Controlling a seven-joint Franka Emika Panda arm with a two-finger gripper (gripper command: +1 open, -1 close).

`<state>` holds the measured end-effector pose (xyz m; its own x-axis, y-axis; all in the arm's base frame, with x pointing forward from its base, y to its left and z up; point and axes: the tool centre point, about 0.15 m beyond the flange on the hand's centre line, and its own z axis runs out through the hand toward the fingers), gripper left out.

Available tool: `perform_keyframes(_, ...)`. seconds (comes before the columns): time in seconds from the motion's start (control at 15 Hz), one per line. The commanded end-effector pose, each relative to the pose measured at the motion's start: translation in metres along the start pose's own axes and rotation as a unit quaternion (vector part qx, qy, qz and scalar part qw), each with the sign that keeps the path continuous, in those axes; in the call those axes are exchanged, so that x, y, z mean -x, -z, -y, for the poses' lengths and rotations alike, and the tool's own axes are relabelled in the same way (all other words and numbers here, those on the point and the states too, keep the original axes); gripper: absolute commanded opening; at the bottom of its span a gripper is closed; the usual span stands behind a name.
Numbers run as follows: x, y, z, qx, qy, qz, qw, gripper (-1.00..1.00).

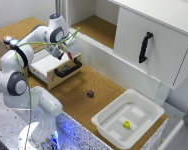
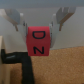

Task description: Put the pink object on the table

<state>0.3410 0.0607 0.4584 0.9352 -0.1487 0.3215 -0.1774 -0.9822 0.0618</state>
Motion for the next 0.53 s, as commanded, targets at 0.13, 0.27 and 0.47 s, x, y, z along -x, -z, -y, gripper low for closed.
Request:
perform_keyframes(0.13, 0.000, -0.032, -0.075, -0.035, 0.020, 0.010, 0.999, -1.00)
perform_keyframes(0.27, -0.004, -0.045, -0.082, -0.037, 0.007, 0.018, 0.999, -1.00)
perform_keyframes(0.47, -0.016, -0.065, -0.095, -0.040, -0.026, 0.029, 0.998, -1.00)
